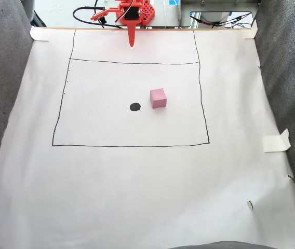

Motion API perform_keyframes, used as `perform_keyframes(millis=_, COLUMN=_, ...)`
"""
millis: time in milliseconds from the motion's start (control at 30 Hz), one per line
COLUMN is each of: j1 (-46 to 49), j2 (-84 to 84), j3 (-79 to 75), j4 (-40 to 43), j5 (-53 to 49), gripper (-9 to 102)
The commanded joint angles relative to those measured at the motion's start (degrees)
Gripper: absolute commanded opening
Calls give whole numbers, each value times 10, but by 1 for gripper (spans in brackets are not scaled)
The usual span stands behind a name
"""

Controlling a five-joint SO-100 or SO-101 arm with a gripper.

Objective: Grasp the colored block, Place it on the black dot, and then return the arm to the default position.

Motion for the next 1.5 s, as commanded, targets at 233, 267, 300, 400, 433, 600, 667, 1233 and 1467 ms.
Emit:
perform_keyframes(millis=233, j1=15, j2=-112, j3=-107, j4=-35, j5=-5, gripper=0)
perform_keyframes(millis=267, j1=12, j2=-131, j3=-134, j4=-25, j5=-4, gripper=0)
perform_keyframes(millis=300, j1=9, j2=-157, j3=-160, j4=-19, j5=1, gripper=0)
perform_keyframes(millis=400, j1=0, j2=-253, j3=-235, j4=-21, j5=17, gripper=0)
perform_keyframes(millis=433, j1=-4, j2=-285, j3=-260, j4=-25, j5=21, gripper=0)
perform_keyframes(millis=600, j1=-30, j2=-461, j3=-419, j4=-18, j5=43, gripper=0)
perform_keyframes(millis=667, j1=-40, j2=-538, j3=-485, j4=-16, j5=54, gripper=0)
perform_keyframes(millis=1233, j1=-79, j2=-999, j3=-976, j4=97, j5=105, gripper=0)
perform_keyframes(millis=1467, j1=-120, j2=-1074, j3=-1007, j4=52, j5=100, gripper=0)
